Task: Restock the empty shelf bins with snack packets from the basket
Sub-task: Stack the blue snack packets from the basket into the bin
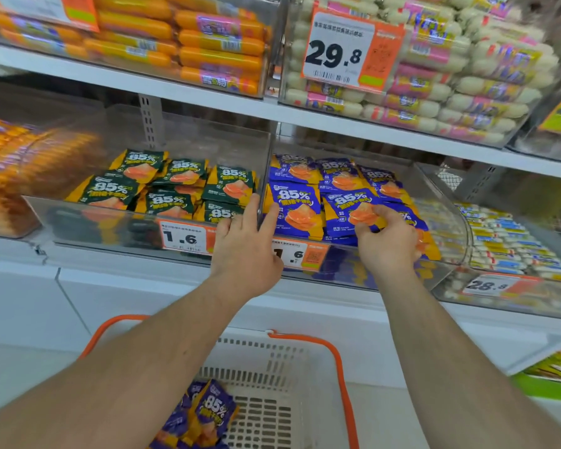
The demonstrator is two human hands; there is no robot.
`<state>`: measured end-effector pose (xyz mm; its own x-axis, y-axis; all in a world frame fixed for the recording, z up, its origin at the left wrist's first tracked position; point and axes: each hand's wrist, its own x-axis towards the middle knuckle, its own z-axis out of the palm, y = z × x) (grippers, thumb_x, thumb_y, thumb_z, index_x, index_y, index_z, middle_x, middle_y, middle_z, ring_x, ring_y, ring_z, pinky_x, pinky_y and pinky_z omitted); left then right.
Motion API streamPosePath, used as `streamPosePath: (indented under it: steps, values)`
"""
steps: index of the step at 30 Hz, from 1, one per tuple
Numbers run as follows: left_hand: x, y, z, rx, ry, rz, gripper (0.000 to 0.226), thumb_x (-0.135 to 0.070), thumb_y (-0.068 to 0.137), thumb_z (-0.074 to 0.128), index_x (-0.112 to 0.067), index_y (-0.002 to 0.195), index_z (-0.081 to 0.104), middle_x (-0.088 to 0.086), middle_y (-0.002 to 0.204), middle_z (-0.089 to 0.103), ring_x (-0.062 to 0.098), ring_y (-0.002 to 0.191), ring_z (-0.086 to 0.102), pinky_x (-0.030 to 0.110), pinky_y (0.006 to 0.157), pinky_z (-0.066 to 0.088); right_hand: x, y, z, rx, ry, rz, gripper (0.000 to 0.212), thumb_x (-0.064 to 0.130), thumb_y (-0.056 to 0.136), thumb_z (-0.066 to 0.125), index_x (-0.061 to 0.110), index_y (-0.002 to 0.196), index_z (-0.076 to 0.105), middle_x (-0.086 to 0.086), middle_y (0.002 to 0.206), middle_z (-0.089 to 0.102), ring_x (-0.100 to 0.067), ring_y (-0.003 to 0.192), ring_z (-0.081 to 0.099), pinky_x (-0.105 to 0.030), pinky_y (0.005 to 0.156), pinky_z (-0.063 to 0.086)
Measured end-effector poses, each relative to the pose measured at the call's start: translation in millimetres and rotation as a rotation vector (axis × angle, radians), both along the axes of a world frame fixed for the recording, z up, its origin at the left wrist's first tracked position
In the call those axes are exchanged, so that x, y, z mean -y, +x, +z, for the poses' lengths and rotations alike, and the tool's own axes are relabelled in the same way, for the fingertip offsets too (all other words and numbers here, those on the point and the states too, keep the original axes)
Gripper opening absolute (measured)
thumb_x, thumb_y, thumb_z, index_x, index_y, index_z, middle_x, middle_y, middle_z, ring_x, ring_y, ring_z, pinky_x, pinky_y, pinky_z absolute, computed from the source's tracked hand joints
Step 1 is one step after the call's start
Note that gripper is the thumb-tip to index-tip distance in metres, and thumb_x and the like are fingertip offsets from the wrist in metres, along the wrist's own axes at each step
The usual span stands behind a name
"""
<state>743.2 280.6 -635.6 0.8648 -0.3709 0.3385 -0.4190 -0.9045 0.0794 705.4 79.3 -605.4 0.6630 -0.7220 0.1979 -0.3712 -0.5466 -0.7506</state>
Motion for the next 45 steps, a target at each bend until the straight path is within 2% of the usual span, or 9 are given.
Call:
streamPosePath:
  steps: [13, 21, 25, 33, 36, 40, 42, 43, 45]
  values:
    - [-3, 0, 6, -0.065, 0.039, -0.046, 0.091, -0.053, 0.090, 0.051, -0.026, 0.154, -0.008, 0.012, 0.162, -0.012, 0.031, 0.145, 0.017, 0.043, 0.117, 0.014, -9, -7, 0, -0.145, -0.122, -0.005, 0.048, 0.030, 0.089, 0.062, 0.031, 0.136, 0.052, -0.009, 0.145, 0.044, -0.028, 0.147, 0.008, -0.049, 0.115, 0.012]
    - [-11, -13, 4, -0.058, -0.051, -0.098, 0.093, -0.047, 0.090, 0.051, -0.017, 0.154, -0.010, 0.020, 0.157, -0.025, 0.036, 0.147, -0.019, 0.047, 0.118, -0.007, -15, -12, -3, -0.079, -0.269, -0.054, 0.051, 0.030, 0.086, 0.063, 0.022, 0.135, 0.053, -0.009, 0.147, 0.040, -0.035, 0.137, 0.024, -0.049, 0.110, 0.021]
    - [-39, -40, -22, 0.085, -0.080, -0.248, 0.087, -0.040, 0.075, 0.060, -0.009, 0.149, 0.027, 0.023, 0.156, 0.017, 0.042, 0.145, 0.016, 0.055, 0.116, 0.013, -51, -13, -15, 0.263, -0.592, 0.076, 0.045, 0.020, 0.075, 0.065, 0.012, 0.119, 0.062, -0.013, 0.138, 0.048, -0.039, 0.123, 0.041, -0.046, 0.096, 0.032]
    - [-121, -36, -47, -0.848, 0.409, -0.229, 0.059, -0.038, 0.097, 0.047, -0.023, 0.150, 0.028, 0.005, 0.152, 0.036, 0.025, 0.129, 0.046, 0.041, 0.105, 0.040, -154, -11, -107, 0.264, -0.599, 0.814, 0.022, 0.008, 0.075, 0.055, 0.004, 0.091, 0.069, -0.016, 0.103, 0.058, -0.035, 0.089, 0.059, -0.039, 0.079, 0.050]
    - [-123, -30, -52, -0.965, 0.525, -0.237, 0.055, -0.038, 0.098, 0.046, -0.019, 0.148, 0.034, 0.006, 0.151, 0.038, 0.024, 0.126, 0.048, 0.039, 0.103, 0.043, -172, -7, -154, -0.142, -0.476, 0.937, 0.020, 0.009, 0.083, 0.051, 0.008, 0.099, 0.065, -0.010, 0.098, 0.060, -0.029, 0.088, 0.057, -0.038, 0.077, 0.047]
    - [-124, -19, -58, -0.949, 0.475, -0.238, 0.055, -0.039, 0.098, 0.046, -0.018, 0.148, 0.035, 0.005, 0.150, 0.039, 0.023, 0.127, 0.047, 0.030, 0.097, 0.039, -175, -8, -247, -0.888, 0.070, 0.847, 0.011, 0.015, 0.090, 0.052, 0.016, 0.101, 0.051, -0.010, 0.087, 0.053, -0.021, 0.072, 0.052, -0.037, 0.061, 0.038]
    - [-124, -15, -68, -0.977, 0.486, -0.236, 0.038, -0.038, 0.099, 0.044, -0.019, 0.132, 0.047, 0.008, 0.130, 0.051, 0.024, 0.105, 0.054, 0.033, 0.087, 0.043, -166, -8, -315, -1.054, 0.207, 0.771, 0.020, 0.021, 0.091, 0.053, 0.015, 0.110, 0.050, -0.015, 0.097, 0.061, -0.026, 0.105, 0.060, -0.036, 0.063, 0.038]
    - [-124, -14, -75, -1.009, 0.492, -0.224, 0.029, -0.036, 0.099, 0.043, -0.018, 0.121, 0.048, 0.007, 0.118, 0.053, 0.023, 0.092, 0.051, 0.033, 0.080, 0.042, -158, -5, -363, -1.102, 0.254, 0.770, 0.019, 0.024, 0.091, 0.053, 0.011, 0.105, 0.054, -0.017, 0.100, 0.063, -0.022, 0.070, 0.040, -0.037, 0.064, 0.041]
    - [-125, -14, -86, -1.065, 0.500, -0.203, 0.028, -0.031, 0.099, 0.043, -0.014, 0.119, 0.051, 0.008, 0.114, 0.055, 0.022, 0.085, 0.044, 0.033, 0.074, 0.038, -157, -7, -411, -1.174, 0.300, 0.749, 0.025, 0.032, 0.087, 0.053, 0.013, 0.102, 0.061, -0.019, 0.103, 0.067, -0.034, 0.083, 0.063, -0.044, 0.064, 0.050]
